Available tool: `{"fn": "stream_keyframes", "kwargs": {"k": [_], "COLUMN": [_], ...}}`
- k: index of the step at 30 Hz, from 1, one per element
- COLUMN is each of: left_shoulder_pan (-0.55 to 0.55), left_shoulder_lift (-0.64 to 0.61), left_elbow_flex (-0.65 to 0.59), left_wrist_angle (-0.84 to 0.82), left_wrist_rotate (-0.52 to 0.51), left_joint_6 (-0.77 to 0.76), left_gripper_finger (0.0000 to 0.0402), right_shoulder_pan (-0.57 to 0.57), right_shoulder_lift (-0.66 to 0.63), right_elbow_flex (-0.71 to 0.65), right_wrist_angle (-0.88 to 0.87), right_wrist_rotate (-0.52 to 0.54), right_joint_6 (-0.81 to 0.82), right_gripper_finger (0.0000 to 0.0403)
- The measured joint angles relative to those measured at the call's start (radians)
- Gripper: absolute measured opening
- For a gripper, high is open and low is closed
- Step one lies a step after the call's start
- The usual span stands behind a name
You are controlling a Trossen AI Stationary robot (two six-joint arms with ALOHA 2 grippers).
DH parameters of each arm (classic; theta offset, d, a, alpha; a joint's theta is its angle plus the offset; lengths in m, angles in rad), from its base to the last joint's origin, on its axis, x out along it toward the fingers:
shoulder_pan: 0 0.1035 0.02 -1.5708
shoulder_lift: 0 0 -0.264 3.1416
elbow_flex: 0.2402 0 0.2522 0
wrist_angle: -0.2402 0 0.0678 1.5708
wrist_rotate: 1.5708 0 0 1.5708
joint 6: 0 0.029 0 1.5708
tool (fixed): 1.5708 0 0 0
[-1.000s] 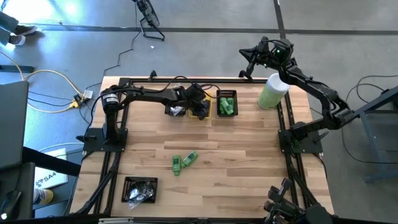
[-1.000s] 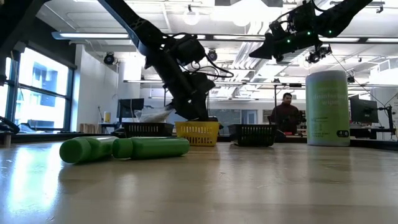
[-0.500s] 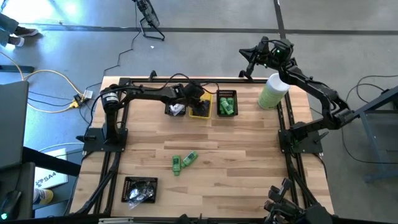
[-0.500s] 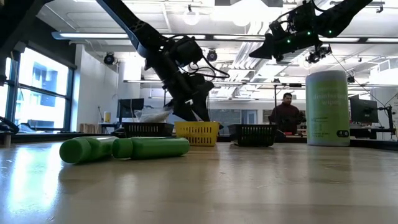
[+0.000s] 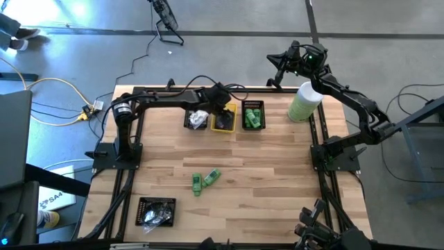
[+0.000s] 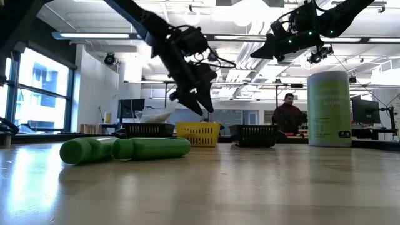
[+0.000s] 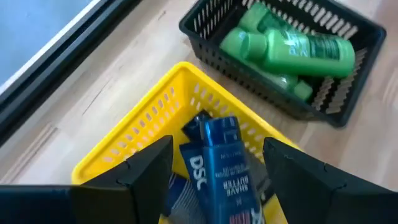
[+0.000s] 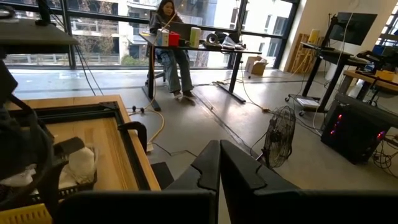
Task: Pick & Place Travel size toiletries
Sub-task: Put the green shampoo bottle into the top right black bin
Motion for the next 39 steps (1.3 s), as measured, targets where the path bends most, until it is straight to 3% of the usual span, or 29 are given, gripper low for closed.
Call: {"fn": "stream_keyframes", "kwargs": {"k": [6, 10, 16, 24, 33, 39], "left_shoulder_pan": [-0.016, -0.05, -0.126, -0.206, -0.251, -0.248], "left_shoulder_lift": [0.0, -0.002, -0.002, -0.002, -0.002, -0.002], "left_elbow_flex": [0.102, 0.118, 0.118, 0.118, 0.118, 0.118], "left_wrist_angle": [-0.211, -0.264, -0.284, -0.316, -0.312, -0.311], "left_wrist_rotate": [0.008, 0.008, 0.009, 0.0, -0.097, -0.075], "left_joint_6": [0.041, 0.026, 0.008, -0.126, -0.116, -0.18], "left_gripper_finger": [0.0245, 0.0245, 0.0245, 0.0245, 0.0245, 0.0245], "right_shoulder_pan": [0.0, 0.0, 0.0, 0.0, 0.0, 0.0], "right_shoulder_lift": [0.0, 0.0, 0.0, 0.0, 0.0, 0.0], "right_elbow_flex": [0.0, 0.0, 0.0, 0.0, 0.0, 0.0], "right_wrist_angle": [-0.001, 0.0, 0.0, 0.015, 0.029, 0.031], "right_wrist_rotate": [0.0, 0.0, 0.0, 0.0, 0.0, 0.0], "right_joint_6": [0.0, 0.0, 0.0, 0.0, -0.022, -0.023], "right_gripper_finger": [0.0004, 0.0004, 0.0004, 0.0004, 0.0004, 0.0004]}}
